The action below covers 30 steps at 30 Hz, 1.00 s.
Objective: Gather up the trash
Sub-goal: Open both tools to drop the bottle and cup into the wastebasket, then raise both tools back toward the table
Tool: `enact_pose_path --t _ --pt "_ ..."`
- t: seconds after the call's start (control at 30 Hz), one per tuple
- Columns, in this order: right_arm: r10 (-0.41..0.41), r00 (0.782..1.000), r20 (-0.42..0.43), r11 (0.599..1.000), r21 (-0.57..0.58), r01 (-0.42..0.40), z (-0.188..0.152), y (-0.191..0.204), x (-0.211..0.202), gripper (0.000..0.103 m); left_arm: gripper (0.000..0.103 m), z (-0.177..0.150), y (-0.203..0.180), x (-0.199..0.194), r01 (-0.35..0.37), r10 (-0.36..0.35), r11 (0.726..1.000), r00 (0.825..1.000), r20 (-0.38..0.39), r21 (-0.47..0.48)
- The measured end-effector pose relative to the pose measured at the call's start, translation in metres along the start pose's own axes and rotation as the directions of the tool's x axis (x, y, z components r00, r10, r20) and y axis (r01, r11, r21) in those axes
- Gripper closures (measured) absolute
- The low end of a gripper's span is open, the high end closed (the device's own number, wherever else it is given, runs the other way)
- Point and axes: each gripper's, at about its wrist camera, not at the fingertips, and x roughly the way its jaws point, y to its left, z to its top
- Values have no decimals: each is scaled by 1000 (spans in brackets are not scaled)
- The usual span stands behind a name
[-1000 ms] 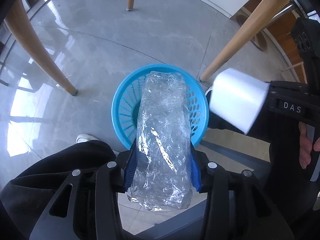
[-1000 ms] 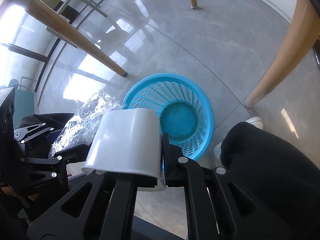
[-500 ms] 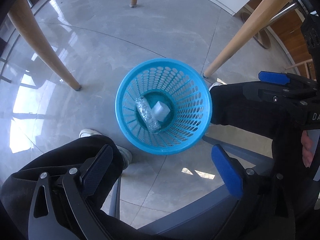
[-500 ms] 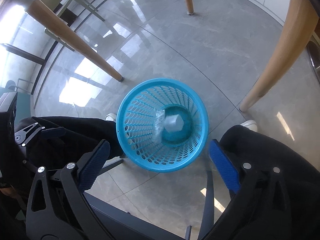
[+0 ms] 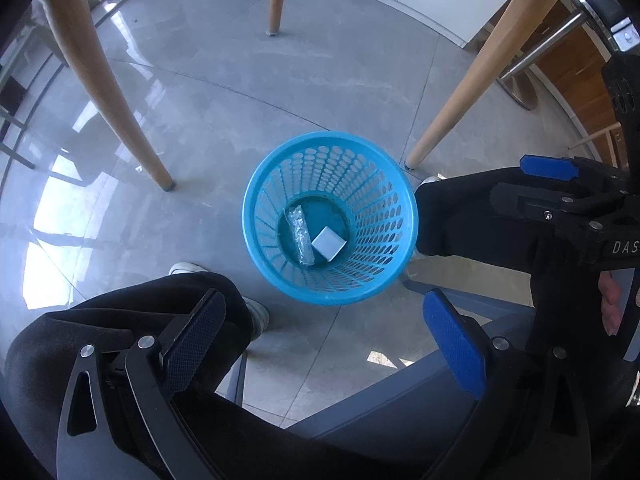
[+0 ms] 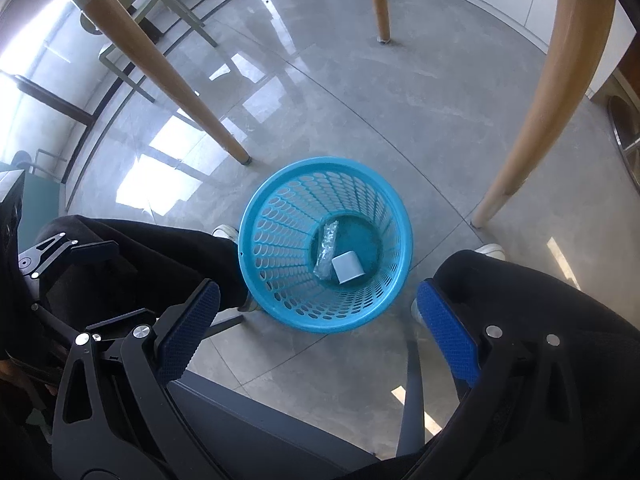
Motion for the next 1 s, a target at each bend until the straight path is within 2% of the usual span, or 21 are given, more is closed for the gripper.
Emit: enact_pose_path --t 0.33,0.47,0.7,1.0 --pt "-1 996 87 1000 -3 1 -39 5 -42 9 6 -26 1 -41 -6 9 1000 994 105 -23" --pt "-5 990 138 1000 -17 8 -52 10 -69 9 6 -40 1 -67 -26 32 999 984 174 -39" --pt "-13 966 257 998 -50 26 -67 24 -124 9 6 -53 1 -126 -58 77 996 941 329 -67" --pt "15 915 403 994 -109 31 -83 46 -194 9 6 -61 1 -181 -80 114 992 880 462 -93"
